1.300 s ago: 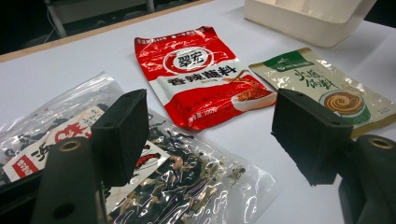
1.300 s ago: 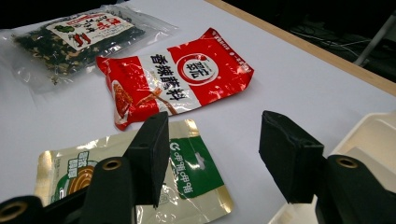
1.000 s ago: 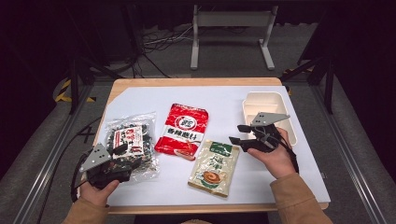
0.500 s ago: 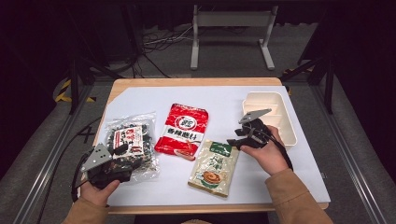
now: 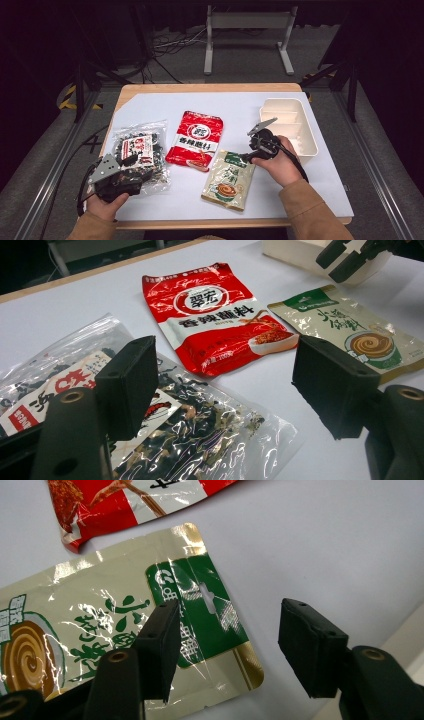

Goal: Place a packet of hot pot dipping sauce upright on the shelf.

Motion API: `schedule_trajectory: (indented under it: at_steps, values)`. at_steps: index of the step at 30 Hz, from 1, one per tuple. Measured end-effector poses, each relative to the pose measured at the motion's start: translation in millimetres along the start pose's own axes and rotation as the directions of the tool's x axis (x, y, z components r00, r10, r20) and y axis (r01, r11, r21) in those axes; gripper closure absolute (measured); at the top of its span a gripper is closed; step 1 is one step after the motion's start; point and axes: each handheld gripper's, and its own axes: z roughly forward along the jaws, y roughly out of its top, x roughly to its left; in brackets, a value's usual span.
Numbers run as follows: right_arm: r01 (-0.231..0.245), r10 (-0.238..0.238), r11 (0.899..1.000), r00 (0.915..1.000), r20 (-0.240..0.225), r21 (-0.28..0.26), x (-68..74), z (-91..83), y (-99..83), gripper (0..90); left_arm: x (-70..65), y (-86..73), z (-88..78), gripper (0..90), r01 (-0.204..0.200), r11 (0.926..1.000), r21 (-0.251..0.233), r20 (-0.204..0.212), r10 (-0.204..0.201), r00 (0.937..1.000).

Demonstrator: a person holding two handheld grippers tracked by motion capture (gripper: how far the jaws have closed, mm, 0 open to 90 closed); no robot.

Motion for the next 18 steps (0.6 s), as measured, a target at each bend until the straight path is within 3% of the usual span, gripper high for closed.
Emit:
schedule_trajectory:
  at_steps: [18]
  values:
    - [-0.023, 0.026, 0.998, 0.9986, -0.046, 0.055, -2.0, 21.2, 2.2, 33.8, -0.4, -0.1, 1.3, 26.9, -0.014, 0.9999, 0.007, 0.000, 0.014, 0.9999]
